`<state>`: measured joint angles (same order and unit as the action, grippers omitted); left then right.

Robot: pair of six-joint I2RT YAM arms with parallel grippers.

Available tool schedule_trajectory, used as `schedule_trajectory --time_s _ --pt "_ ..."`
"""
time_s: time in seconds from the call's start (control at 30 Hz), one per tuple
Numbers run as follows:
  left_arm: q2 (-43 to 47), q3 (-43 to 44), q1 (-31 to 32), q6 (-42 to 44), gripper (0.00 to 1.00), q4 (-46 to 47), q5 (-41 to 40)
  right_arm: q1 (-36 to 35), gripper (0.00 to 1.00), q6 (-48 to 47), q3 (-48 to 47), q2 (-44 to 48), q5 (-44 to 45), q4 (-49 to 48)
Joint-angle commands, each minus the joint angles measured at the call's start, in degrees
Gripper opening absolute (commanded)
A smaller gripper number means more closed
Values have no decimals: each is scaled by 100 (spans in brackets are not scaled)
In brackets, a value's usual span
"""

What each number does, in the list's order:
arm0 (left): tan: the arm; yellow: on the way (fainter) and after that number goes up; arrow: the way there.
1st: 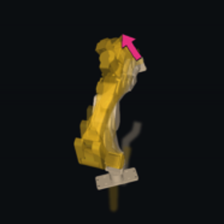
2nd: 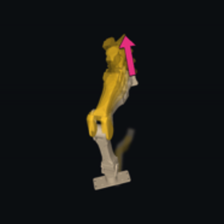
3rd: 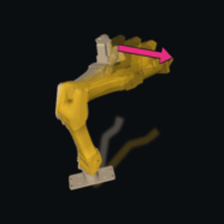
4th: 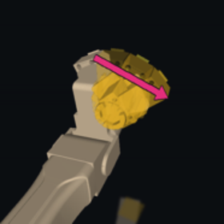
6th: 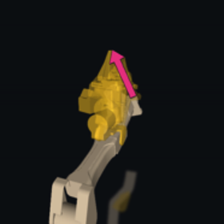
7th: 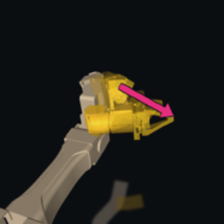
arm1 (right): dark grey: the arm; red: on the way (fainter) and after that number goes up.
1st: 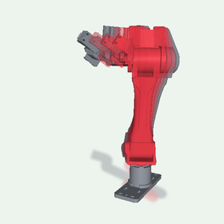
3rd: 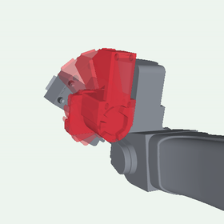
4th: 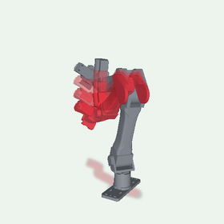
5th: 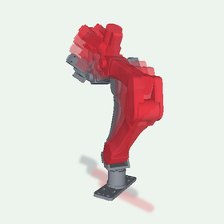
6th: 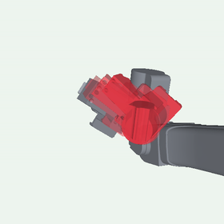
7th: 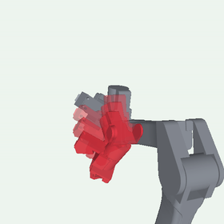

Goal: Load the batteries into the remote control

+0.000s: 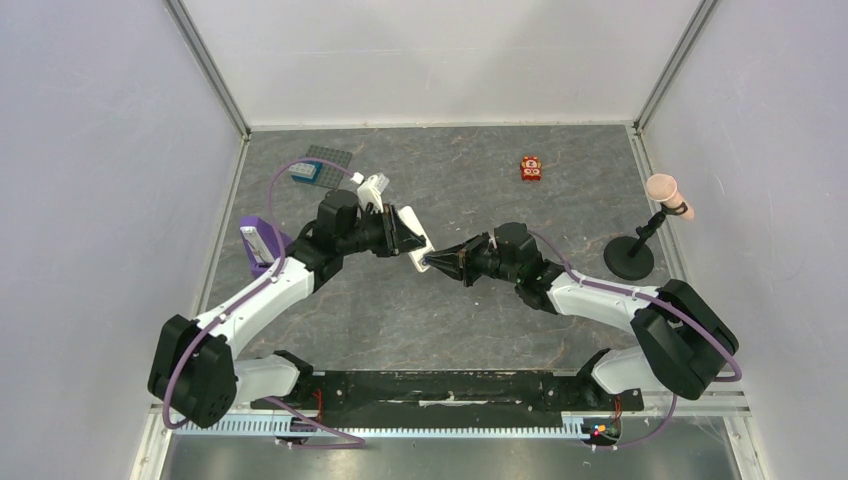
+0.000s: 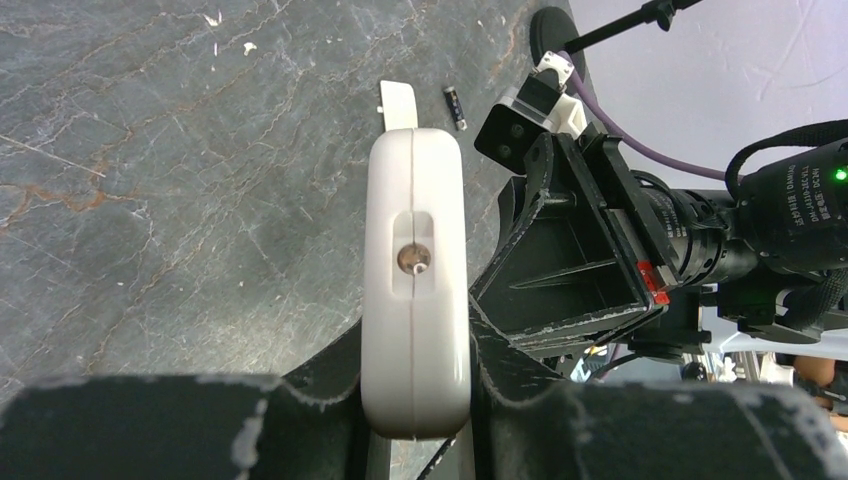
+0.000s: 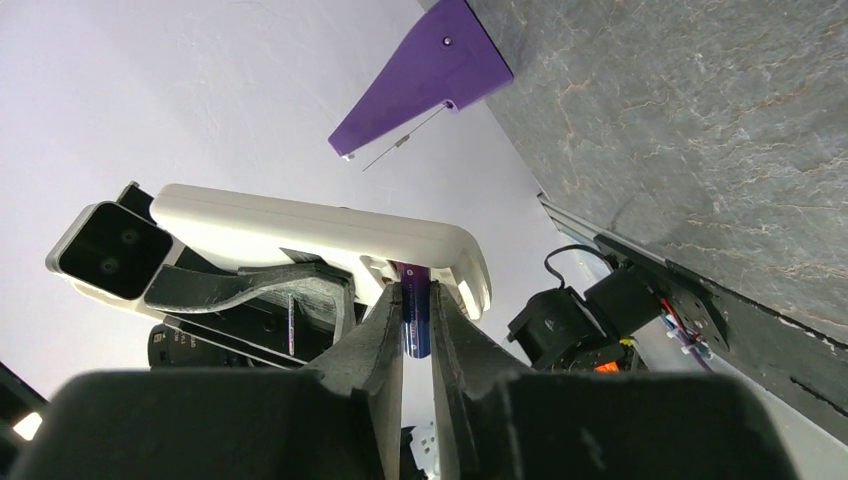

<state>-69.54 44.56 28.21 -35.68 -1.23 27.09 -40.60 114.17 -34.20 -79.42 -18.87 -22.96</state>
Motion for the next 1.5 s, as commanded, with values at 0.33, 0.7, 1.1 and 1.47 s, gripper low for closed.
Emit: schedule_trajectory --time_s 0.33,0.7,1.1,1.47 --pt "-185 326 36 211 2 255 -50 -88 14 307 115 17 -284 -188" --pt "-227 379 29 289 2 170 20 -88 15 184 161 -80 -70 6" --pt "-279 443 35 261 2 42 112 -71 18 24 -6 -207 278 303" --pt "-356 572 27 158 2 -210 178 -43 19 -97 -169 -403 451 434"
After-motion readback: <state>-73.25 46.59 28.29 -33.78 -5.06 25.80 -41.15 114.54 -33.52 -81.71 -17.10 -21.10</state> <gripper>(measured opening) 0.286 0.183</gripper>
